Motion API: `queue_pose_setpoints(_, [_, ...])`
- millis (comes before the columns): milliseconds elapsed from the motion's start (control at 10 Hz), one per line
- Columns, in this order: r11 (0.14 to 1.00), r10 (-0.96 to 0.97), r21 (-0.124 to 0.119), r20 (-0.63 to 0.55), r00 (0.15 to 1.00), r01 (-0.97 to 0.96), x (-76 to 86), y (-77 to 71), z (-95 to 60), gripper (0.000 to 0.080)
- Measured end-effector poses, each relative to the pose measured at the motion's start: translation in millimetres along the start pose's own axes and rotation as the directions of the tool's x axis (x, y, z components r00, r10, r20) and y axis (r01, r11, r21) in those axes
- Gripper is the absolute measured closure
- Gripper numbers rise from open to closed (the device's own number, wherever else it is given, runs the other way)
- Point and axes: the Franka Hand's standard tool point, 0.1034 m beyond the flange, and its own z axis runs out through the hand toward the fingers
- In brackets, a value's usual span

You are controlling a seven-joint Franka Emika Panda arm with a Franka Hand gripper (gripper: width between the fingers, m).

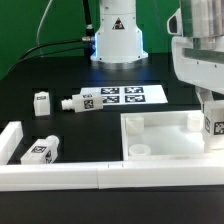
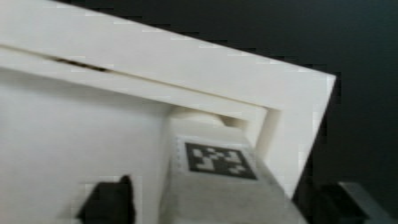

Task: Assemble square table

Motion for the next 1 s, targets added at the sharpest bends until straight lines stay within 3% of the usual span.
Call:
queue_pose_setpoints(100, [0.978,-0.21,0.011,-0.01,0.978,0.21,6.0,-0.9,-0.4,0.0209])
queue_pose_setpoints(200, [0.901,-0.433,0.012,-0.013,0.902,0.433,11.1,-1.0,-1.0,0.0162])
queue_pose_setpoints(600, [0.7,-0.714,0.002,-0.017,0.699,0.715,11.7,-0.8,-0.7,0.0151])
queue_pose_setpoints(700, [0.399,-0.917,-0.035,0.005,0.399,0.916,5.1,-1.5,-0.8,0.0151])
queue_pose_setpoints(800, [0.315,-0.948,-0.04,0.037,0.316,0.948,2.1,-1.3,-1.2,0.0151])
queue_pose_setpoints(900, [0.368,-0.929,-0.04,0.026,0.37,0.929,4.4,-2.5,-1.4,0.0151])
queue_pose_setpoints(1000, [0.385,-0.922,-0.041,0.026,0.386,0.922,4.2,-2.2,-1.1,0.0266])
